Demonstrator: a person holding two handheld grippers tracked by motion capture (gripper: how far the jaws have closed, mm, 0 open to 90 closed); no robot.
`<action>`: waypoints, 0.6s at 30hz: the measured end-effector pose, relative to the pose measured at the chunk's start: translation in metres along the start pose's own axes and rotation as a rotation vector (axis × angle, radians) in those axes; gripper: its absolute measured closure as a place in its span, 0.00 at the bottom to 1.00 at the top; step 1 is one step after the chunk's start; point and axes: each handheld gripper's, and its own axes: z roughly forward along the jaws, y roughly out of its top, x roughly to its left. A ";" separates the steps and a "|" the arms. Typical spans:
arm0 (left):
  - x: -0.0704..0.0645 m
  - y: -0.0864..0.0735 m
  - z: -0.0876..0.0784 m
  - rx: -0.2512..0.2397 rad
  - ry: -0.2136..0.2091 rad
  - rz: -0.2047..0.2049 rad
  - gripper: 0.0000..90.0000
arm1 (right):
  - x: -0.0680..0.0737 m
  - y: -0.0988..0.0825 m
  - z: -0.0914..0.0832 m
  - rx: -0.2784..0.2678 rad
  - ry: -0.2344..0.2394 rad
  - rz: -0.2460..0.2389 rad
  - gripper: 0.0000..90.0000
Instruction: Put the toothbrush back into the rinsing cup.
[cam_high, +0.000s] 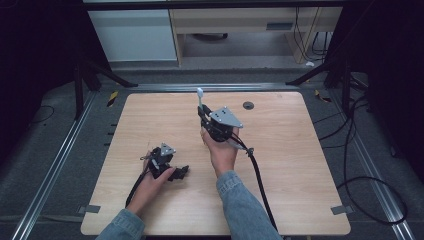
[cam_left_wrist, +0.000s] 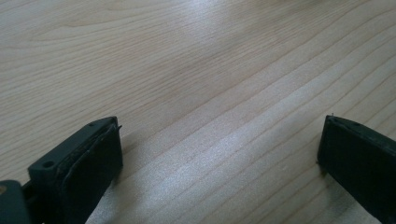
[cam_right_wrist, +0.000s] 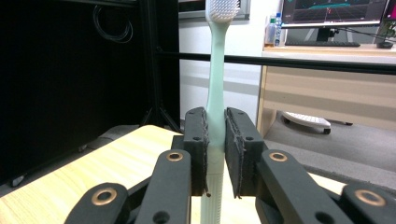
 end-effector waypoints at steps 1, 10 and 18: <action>0.000 0.000 0.000 0.001 -0.001 0.001 0.00 | 0.000 0.000 0.000 0.000 -0.002 0.000 0.88; 0.000 0.000 0.000 0.002 0.000 0.001 0.00 | -0.003 -0.004 0.001 0.007 -0.007 -0.003 0.88; 0.000 0.000 0.000 0.002 -0.001 -0.001 0.00 | -0.003 -0.008 0.002 0.016 -0.001 -0.002 0.88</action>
